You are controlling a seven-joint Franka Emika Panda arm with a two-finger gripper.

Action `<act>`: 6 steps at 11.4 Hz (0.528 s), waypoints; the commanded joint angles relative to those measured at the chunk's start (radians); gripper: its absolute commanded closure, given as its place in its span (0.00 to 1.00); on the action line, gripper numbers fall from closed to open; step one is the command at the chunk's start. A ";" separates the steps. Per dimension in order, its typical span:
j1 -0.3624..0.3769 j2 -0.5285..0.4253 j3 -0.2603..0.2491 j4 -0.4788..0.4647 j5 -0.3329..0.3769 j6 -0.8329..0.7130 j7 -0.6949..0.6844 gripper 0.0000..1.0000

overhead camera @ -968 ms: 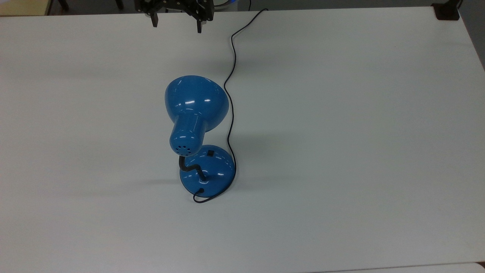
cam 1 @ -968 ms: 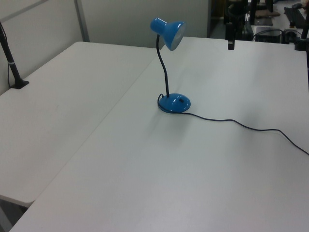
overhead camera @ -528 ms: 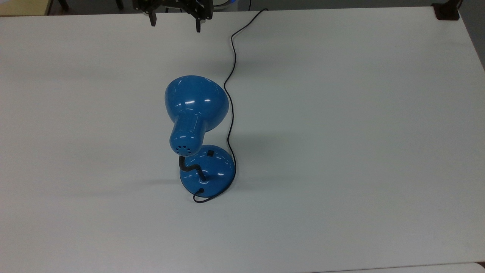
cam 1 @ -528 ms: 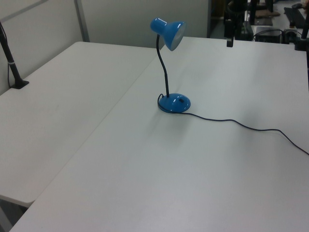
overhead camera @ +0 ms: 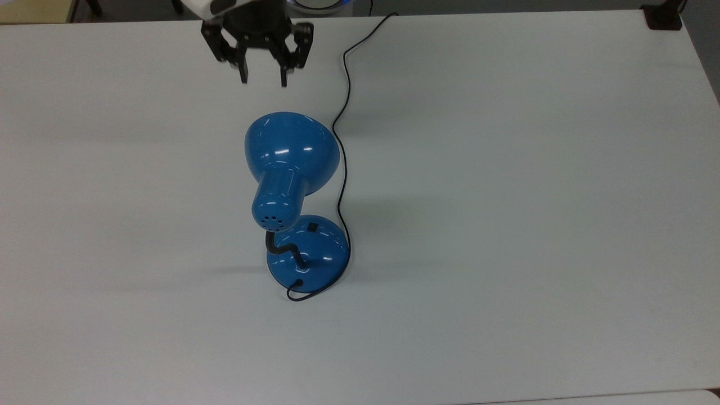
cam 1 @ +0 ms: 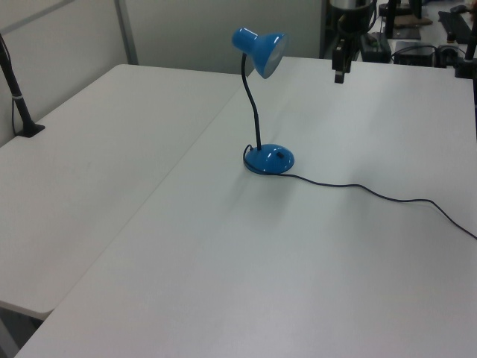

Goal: Turn on the lamp
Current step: 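Move the gripper down toward the switch on the blue lamp base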

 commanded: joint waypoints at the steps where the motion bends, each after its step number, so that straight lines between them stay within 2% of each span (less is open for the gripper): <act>1: 0.016 0.089 -0.005 -0.003 0.027 0.171 -0.014 1.00; 2: 0.017 0.120 -0.003 -0.006 0.047 0.229 -0.014 1.00; 6: 0.049 0.219 0.006 -0.046 0.050 0.455 0.040 1.00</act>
